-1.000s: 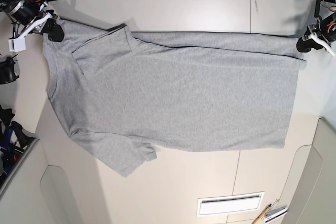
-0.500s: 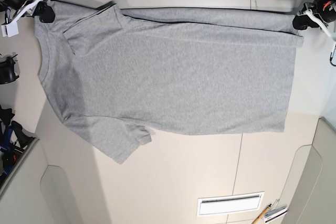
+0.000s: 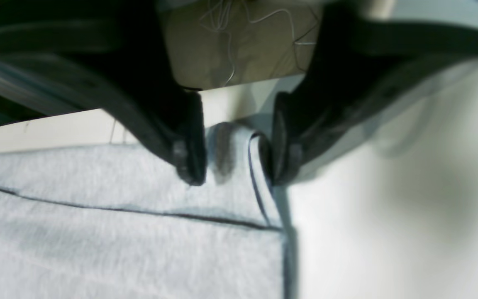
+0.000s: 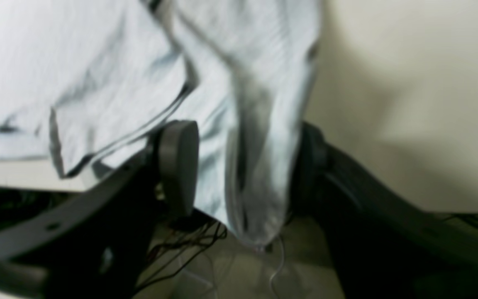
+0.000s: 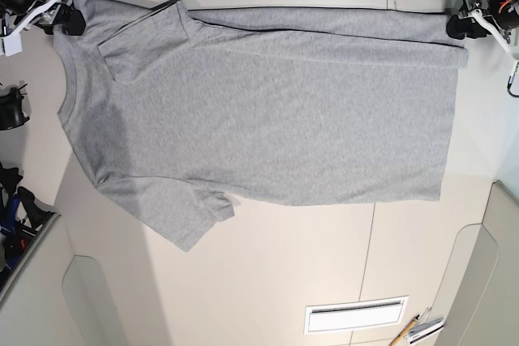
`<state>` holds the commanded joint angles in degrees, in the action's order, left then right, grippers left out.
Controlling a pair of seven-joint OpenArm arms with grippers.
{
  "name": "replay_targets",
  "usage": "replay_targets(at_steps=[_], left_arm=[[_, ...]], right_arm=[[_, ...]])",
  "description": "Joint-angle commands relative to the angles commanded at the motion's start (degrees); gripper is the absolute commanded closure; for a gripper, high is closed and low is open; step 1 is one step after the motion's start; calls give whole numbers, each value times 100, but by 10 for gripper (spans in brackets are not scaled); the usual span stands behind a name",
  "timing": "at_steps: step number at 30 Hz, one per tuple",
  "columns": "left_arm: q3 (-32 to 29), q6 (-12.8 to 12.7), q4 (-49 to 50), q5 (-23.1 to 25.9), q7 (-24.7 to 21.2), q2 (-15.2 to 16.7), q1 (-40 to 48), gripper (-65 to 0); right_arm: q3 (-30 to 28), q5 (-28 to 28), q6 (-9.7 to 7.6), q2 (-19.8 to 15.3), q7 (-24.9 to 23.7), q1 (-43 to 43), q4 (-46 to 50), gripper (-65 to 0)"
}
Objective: Fold the T-shirt properly
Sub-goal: 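Release the edge and move both grippers to the shirt's hem side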
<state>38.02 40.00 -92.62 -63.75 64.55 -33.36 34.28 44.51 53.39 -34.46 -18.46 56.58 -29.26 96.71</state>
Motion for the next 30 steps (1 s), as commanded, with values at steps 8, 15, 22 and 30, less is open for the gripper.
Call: replay_targets(at_steps=[8, 15, 22, 30], left_arm=[[1307, 0, 0, -651, -146, -297, -15, -318], [1237, 0, 0, -452, -472, -459, -498, -398], [177, 0, 63, 411, -990, -525, -1158, -398], [-1010, 0, 1646, 1399, -1665, -573, -2988, -408]], right_arm=[[435, -140, 26, -254, -391, 1176, -13, -332], [-284, -903, 162, -476, -892, 2702, -549, -332], [-1209, -1781, 166, -566, -1714, 4249, -2688, -332], [-1779, -2378, 160, -557, -2341, 5335, -4623, -332]])
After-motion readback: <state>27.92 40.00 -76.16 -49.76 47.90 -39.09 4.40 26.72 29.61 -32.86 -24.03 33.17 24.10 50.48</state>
